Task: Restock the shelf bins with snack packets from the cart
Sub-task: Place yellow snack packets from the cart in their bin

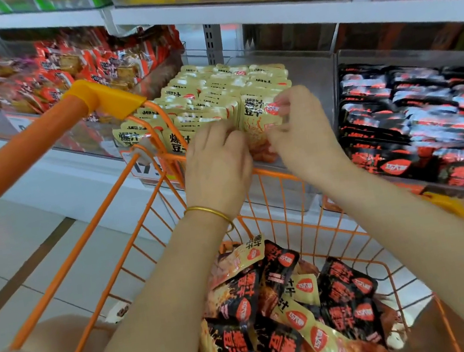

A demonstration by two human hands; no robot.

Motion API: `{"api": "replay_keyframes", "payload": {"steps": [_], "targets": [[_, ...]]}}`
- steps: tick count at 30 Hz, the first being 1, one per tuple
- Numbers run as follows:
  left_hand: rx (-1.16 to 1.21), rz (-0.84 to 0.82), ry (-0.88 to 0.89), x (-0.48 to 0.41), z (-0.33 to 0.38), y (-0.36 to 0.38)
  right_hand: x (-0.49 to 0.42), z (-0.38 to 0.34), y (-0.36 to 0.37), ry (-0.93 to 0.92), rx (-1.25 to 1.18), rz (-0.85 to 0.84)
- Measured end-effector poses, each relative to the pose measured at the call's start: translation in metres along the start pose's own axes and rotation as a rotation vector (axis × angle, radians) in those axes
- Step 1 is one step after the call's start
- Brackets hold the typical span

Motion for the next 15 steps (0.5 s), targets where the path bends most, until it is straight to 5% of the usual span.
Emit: {"api": "replay_keyframes", "payload": {"steps": [2, 7, 10, 15], "targets": [[-0.019, 0.061, -0.016, -0.004, -0.005, -0.013, 0.032, 0.002, 0.001, -0.060, -0.044, -0.170], [-0.067, 0.024, 0.041, 0.003, -0.005, -0.019, 0.088, 0.047, 0.059, -0.141, 0.486, -0.750], [-0.014, 0.024, 0.032, 0.017, -0.007, -0.016, 0.102, 0.067, 0.080, -0.310, 0.699, -0.812], [0.098, 0.073, -0.054, 0.016, -0.006, -0.018, 0.092, 0.067, 0.075, -0.418, 0.655, -0.663]]}}
Point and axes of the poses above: each hand's wrist, its own x-axis away from the middle knuckle, its own y-axis out of the palm, z = x × y, the point moved 4 cm from there along -x, towards the middle knuckle, and after that the axes turned 2 degrees about y, right-handed, at the moved point
